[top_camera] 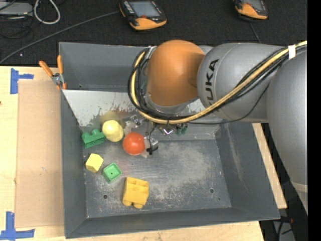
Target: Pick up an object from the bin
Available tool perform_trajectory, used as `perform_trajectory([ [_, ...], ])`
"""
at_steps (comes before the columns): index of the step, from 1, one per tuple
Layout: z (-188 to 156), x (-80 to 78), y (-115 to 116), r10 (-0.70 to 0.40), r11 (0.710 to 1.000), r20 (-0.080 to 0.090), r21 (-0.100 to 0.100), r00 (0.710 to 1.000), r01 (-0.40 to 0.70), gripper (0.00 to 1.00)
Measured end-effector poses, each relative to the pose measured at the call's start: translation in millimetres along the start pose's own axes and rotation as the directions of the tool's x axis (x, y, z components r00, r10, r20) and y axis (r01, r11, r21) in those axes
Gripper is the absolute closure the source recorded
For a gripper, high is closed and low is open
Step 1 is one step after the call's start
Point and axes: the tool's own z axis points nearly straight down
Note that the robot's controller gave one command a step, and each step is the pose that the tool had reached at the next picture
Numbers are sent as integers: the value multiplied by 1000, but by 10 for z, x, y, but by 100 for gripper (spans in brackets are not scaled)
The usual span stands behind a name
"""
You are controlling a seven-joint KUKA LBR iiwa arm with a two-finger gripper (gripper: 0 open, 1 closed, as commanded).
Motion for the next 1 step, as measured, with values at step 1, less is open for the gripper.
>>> perform_trajectory([
  [1,-551,-5,2,1,1000,1,0,1000,-1,100],
])
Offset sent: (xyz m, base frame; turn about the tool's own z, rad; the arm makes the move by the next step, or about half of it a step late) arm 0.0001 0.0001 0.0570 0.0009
